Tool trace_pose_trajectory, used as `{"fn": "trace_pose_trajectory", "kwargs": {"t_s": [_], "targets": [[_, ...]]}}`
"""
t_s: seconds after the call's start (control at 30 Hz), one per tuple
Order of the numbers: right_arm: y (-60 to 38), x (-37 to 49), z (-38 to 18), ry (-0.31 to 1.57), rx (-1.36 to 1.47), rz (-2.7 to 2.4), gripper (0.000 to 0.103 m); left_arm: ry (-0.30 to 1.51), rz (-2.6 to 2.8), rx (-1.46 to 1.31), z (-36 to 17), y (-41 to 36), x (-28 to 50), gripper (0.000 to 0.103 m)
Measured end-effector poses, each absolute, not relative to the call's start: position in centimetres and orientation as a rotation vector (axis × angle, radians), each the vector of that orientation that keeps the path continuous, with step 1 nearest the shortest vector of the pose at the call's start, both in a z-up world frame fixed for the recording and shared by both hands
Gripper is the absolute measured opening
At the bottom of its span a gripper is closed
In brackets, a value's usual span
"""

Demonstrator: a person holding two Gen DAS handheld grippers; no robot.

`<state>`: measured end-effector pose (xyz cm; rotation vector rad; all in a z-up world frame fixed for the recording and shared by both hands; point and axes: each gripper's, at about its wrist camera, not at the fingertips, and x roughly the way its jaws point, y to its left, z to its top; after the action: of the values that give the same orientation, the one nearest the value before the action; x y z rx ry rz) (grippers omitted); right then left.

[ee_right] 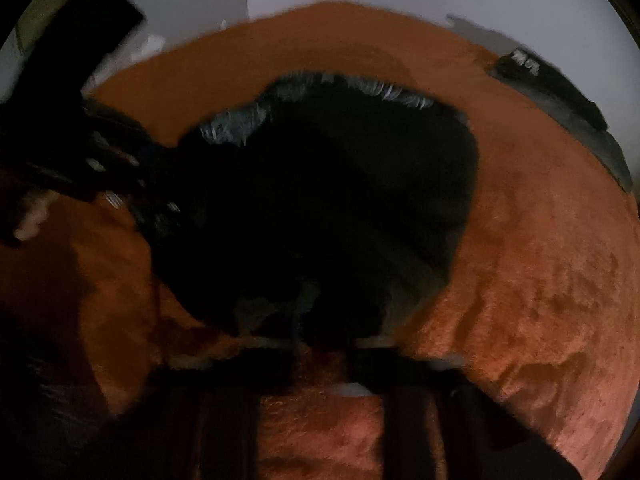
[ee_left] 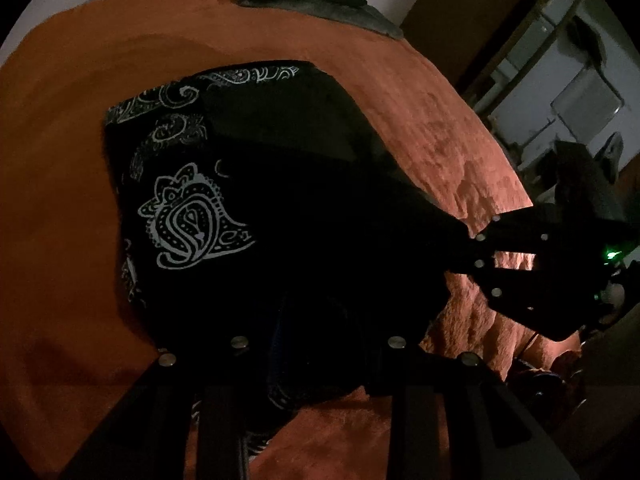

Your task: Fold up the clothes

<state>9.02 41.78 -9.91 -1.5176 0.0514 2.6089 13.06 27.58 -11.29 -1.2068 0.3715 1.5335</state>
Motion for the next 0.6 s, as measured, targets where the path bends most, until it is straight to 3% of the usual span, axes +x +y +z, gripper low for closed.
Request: {"fn": "trace_pose_trajectory", "kwargs": {"t_s": [0.27,0.43,0.47,0.53,0.57,0.6], "targets": [[41.5,12.6,-9.5,0.353,-1.59,2.652,0.0,0.26,1.553,-1.229,-9.9,26.0,11.1,0.034],[43.5,13.4,-9.6,0.7,-1.546,2.635,0.0,0.242,1.545,-1.26,-10.4,25.3,10.7,0.038],[44.4,13.4,-9.5,0.838,-1.501,2.632,0.003,0.24,1.538,-1.272,-10.6,25.3,10.7,0.038],[45.8,13.2,-9.6,1.067,-1.435,2.61,0.021,0.223,1.526,-1.279,-10.6,25.4,11.1,0.038],[46.7,13.1,-10.0,1.21,-1.397,2.573,0.044,0.221,1.523,-1.277,-10.5,25.4,11.3,0.038],[47.2,13.1,-10.4,1.298,-1.373,2.534,0.054,0.218,1.52,-1.276,-10.4,25.5,11.4,0.038]]}}
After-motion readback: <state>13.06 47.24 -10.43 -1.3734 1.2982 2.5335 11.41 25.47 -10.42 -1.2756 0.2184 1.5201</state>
